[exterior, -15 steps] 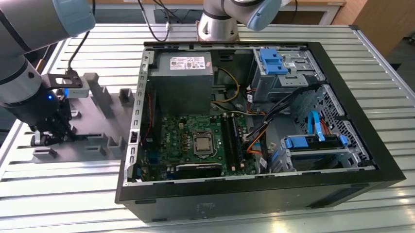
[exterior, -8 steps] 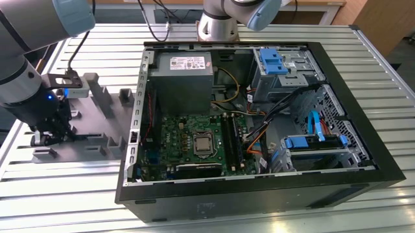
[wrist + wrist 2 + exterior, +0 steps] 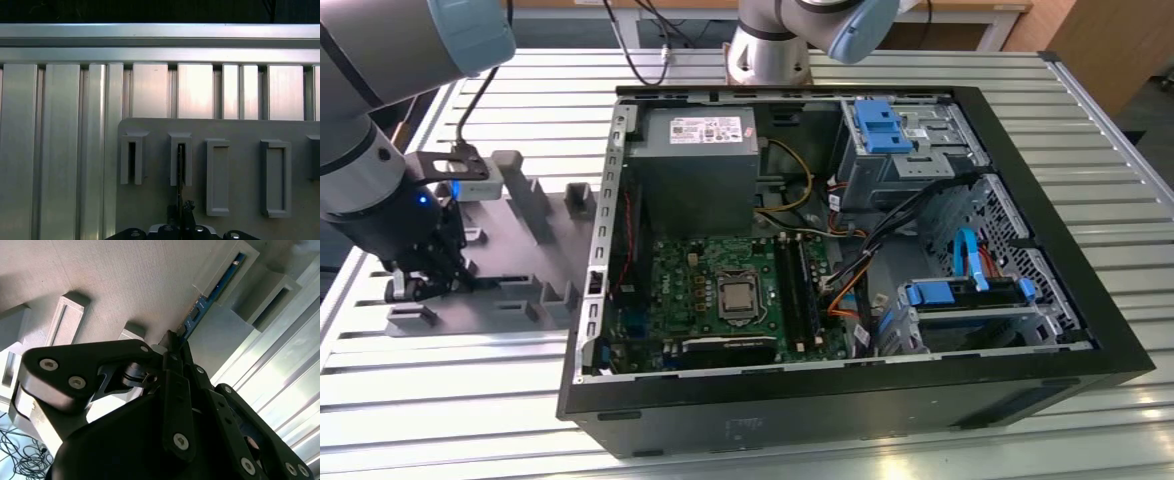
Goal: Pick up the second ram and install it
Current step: 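Pick up the second ram and move it above second insertion slot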
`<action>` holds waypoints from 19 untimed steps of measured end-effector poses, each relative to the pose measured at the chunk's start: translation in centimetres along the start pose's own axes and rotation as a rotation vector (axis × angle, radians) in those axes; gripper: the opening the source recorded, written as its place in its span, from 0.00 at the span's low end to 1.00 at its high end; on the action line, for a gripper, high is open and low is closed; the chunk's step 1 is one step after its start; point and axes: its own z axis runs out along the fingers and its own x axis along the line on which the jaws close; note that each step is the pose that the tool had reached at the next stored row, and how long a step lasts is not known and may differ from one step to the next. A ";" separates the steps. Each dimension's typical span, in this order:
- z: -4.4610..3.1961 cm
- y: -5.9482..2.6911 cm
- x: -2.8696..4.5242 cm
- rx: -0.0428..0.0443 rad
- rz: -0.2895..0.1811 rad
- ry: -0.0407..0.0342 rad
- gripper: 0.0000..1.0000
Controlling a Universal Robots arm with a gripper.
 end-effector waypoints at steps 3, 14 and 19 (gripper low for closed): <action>0.00 0.00 0.00 0.0000 -0.002 -0.0001 0.14; 0.00 0.00 0.04 -0.0002 -0.011 -0.0001 0.14; 0.00 0.00 0.04 -0.0001 -0.011 -0.0001 0.14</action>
